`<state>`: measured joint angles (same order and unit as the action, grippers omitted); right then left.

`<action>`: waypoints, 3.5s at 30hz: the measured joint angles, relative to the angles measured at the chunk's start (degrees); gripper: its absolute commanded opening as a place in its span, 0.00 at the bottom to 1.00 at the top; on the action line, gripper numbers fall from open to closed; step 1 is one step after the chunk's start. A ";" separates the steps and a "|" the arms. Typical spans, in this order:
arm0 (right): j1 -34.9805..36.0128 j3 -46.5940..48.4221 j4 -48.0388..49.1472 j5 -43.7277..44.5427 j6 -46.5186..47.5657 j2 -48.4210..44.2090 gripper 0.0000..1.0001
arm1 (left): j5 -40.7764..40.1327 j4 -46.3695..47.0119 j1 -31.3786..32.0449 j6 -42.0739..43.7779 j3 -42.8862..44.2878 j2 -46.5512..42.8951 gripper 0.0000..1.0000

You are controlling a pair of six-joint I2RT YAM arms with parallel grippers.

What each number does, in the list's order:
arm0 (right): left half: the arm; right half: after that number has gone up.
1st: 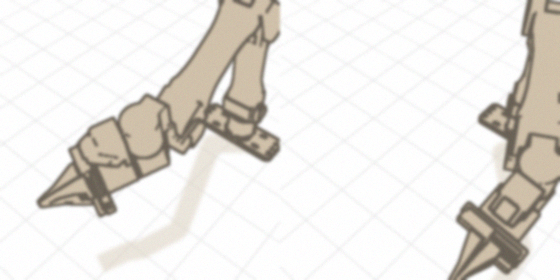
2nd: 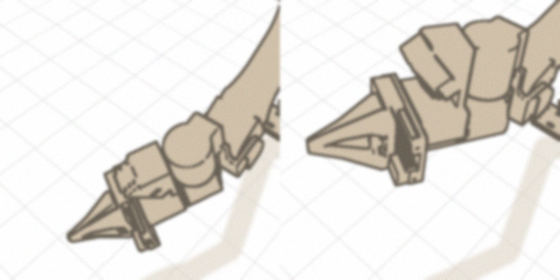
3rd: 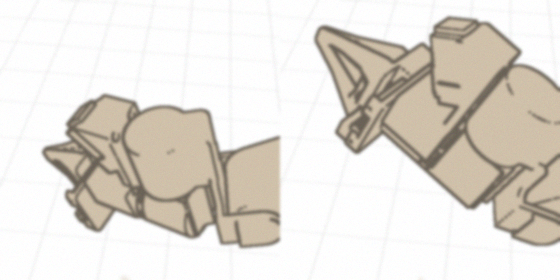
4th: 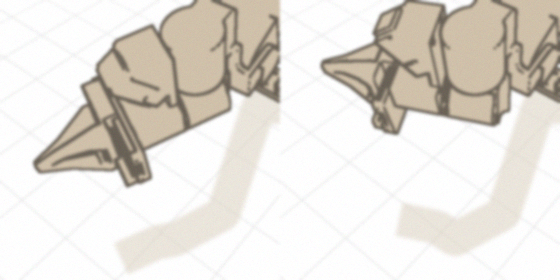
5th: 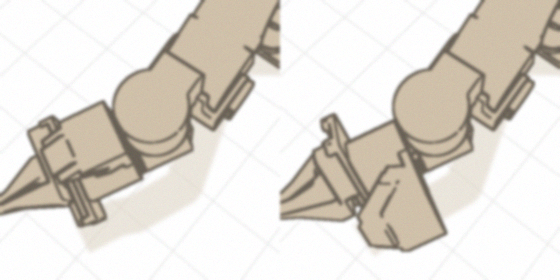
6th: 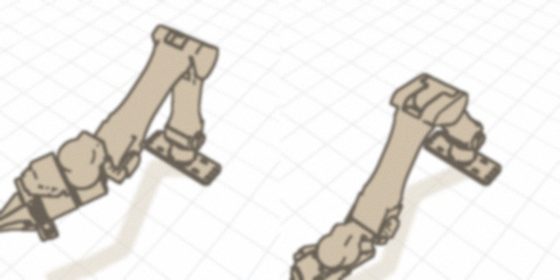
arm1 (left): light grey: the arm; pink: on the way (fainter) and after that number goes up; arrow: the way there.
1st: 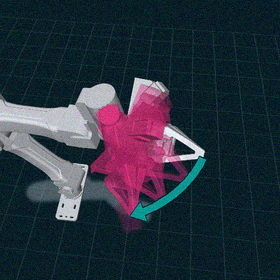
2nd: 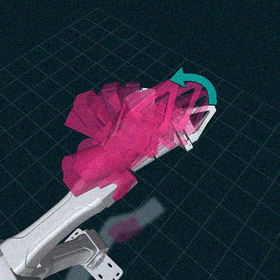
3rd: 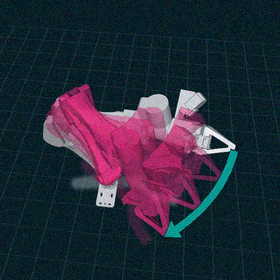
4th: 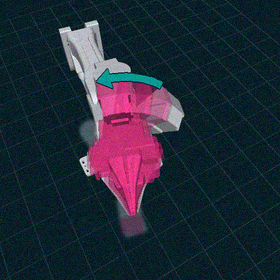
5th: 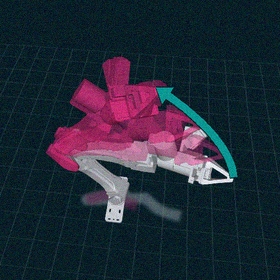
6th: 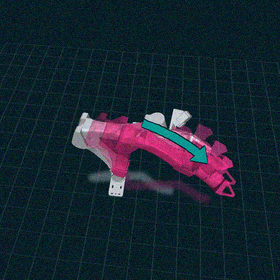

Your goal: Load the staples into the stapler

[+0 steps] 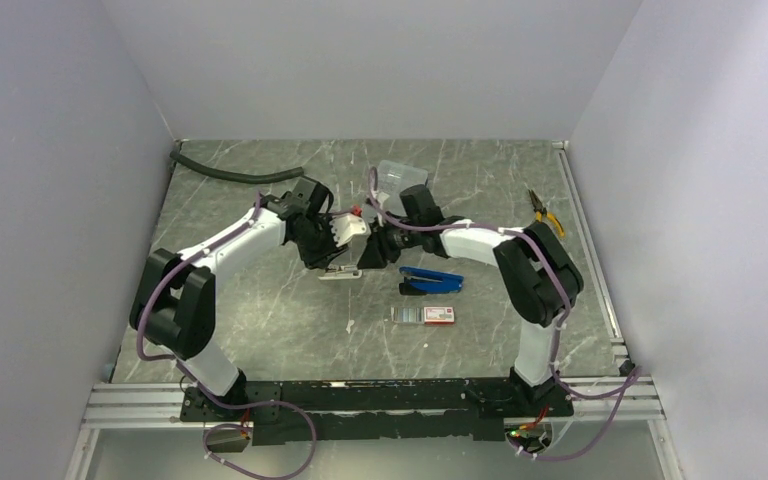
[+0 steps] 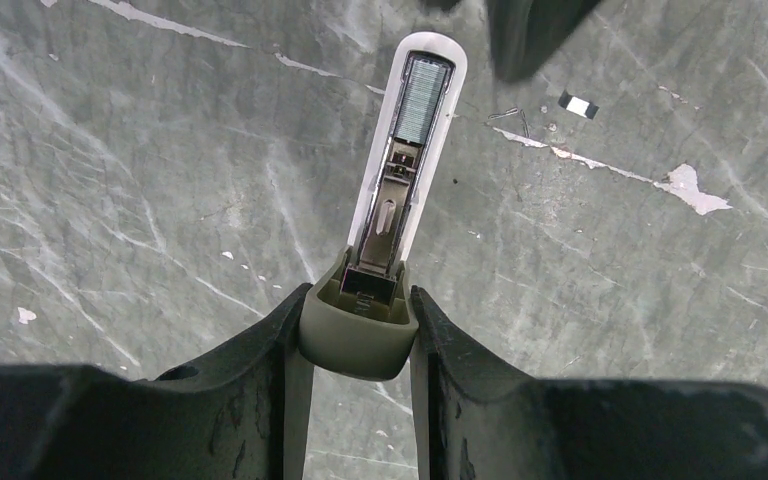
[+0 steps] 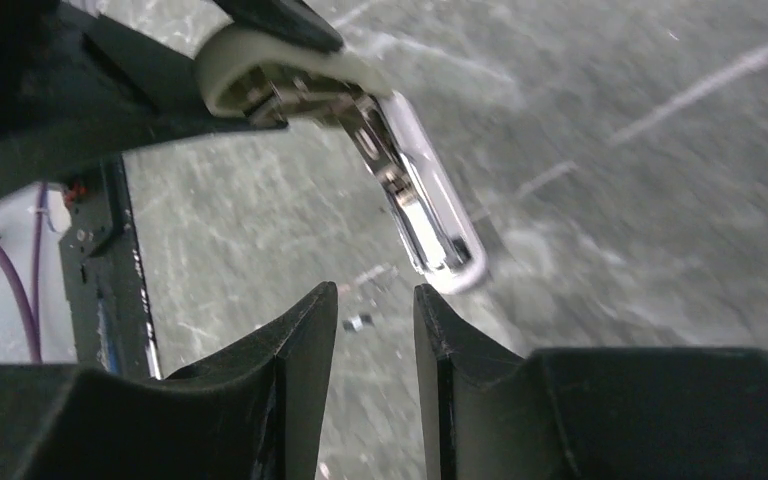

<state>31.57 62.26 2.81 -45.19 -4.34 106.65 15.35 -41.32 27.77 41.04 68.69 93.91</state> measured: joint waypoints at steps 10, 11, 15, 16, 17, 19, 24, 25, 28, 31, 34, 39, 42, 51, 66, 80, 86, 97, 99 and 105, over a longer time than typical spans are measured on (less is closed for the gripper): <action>3.13 5.07 1.55 1.18 -4.26 6.25 0.38 | 0.02 2.08 0.00 -0.26 -2.05 -1.46 0.03; 3.19 5.33 1.33 1.55 -4.24 6.64 0.38 | 0.02 2.12 0.00 -0.26 -2.12 -1.51 0.03; 3.56 6.10 0.28 3.04 -4.07 7.26 0.36 | 0.04 2.43 0.00 -0.35 -2.36 -1.68 0.03; 3.76 6.34 0.22 3.37 -4.00 7.37 0.36 | 0.09 2.58 0.00 -0.39 -2.54 -1.77 0.03; 3.93 6.51 0.13 3.65 -3.82 7.45 0.35 | 0.09 2.73 0.00 -0.39 -2.69 -1.88 0.03; 4.48 6.97 -0.15 4.68 -3.45 7.72 0.34 | 0.13 2.97 0.00 -0.42 -2.89 -2.05 0.03; 5.31 7.91 -1.33 7.39 -2.08 8.52 0.30 | 0.37 3.85 -0.15 -0.44 -3.80 -2.73 0.03; 5.44 8.09 -1.68 7.87 -1.70 8.81 0.29 | 0.50 3.93 -0.26 -0.50 -3.87 -2.82 0.03; 5.79 8.33 -2.38 8.55 -1.05 9.07 0.28 | 1.36 4.68 -0.92 -1.05 -4.55 -3.30 0.03; 6.08 8.52 -2.82 9.18 -0.09 9.07 0.26 | 2.84 6.32 -2.12 -1.46 -6.16 -4.44 0.03; 6.23 8.52 -2.78 10.29 0.92 9.07 0.24 | 5.05 8.52 -3.58 -1.73 -8.63 -6.27 0.03; 6.97 8.50 -2.97 12.74 1.84 9.05 0.23 | 9.94 12.26 -6.86 -1.84 -12.46 -8.63 0.03; 7.30 8.41 -2.93 13.60 2.34 9.05 0.23 | 13.33 14.23 -9.07 -1.66 -14.47 -9.57 0.03; 7.98 8.17 -2.73 15.10 4.02 8.92 0.22 | 19.67 20.44 -13.09 -0.11 -20.63 -12.90 0.03; 8.22 6.97 -0.68 15.15 4.33 8.61 0.22 | 32.98 30.60 -20.09 5.77 -29.03 -14.69 0.11; 8.11 6.69 -0.09 13.77 5.95 8.52 0.22 | 42.62 33.86 -24.46 9.60 -30.53 -11.47 0.25; 8.04 6.86 -0.22 12.68 7.74 8.55 0.24 | 44.02 33.77 -24.98 11.17 -30.51 -10.82 0.30; 8.22 9.42 -3.32 9.79 10.78 9.05 0.26 | 44.00 31.56 -25.11 12.28 -28.74 -9.35 0.44; 8.28 9.49 -3.85 9.38 10.91 9.14 0.26 | 42.69 30.56 -25.11 12.28 -28.41 -8.83 0.45; 8.35 9.79 -4.94 8.48 11.32 9.18 0.27 | 39.54 26.45 -25.33 12.26 -27.98 -7.91 0.47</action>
<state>39.92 72.05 -2.13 -36.71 6.98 115.83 54.89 -14.87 2.44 53.30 40.71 86.00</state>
